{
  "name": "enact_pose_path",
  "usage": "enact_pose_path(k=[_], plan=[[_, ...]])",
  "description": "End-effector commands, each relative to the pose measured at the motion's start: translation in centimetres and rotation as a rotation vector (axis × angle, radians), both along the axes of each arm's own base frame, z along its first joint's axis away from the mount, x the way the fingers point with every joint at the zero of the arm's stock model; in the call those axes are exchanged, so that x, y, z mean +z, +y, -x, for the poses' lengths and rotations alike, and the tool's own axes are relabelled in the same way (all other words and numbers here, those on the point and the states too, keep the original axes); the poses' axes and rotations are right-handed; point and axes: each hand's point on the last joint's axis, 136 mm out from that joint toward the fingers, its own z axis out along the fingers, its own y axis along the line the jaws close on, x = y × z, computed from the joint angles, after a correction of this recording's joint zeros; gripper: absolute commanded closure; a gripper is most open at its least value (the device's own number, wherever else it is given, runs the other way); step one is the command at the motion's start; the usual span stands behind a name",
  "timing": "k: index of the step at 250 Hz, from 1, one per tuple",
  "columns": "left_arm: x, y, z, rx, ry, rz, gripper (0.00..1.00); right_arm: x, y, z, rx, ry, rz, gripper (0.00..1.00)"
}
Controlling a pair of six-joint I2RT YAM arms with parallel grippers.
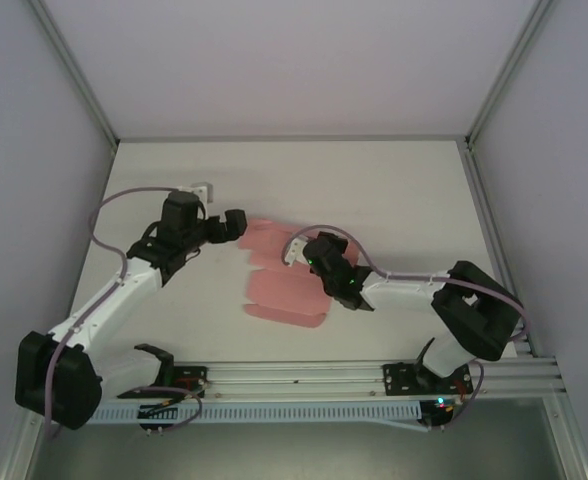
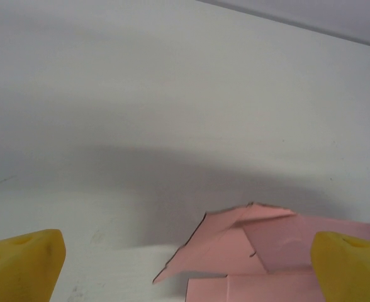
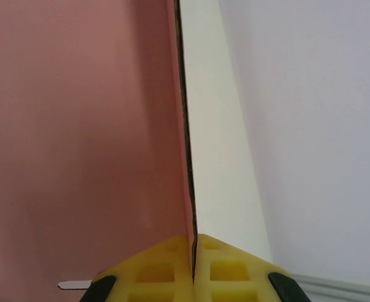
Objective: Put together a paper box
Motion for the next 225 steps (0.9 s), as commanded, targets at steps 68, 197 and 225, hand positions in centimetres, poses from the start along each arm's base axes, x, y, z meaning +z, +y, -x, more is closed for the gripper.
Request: enact_pose_path(k=[68, 197, 225], plan=[[-2.4, -2.2, -2.0, -0.116, -0.015, -0.054, 0.0, 2.7, 1.1, -0.3, 0.015, -0.094, -0.066, 1.0], [-5.8, -6.1, -0.8, -0.175, -0.011, -0.148, 0.0, 3.5, 1.7, 0.1, 0.023, -0.065, -0.145, 1.0], [-4.8, -7.5, -0.9, -0.126, -0.055, -0.087, 0.0, 3.4, 2.1, 0.6, 0.038, -0.044, -0.171, 1.0]])
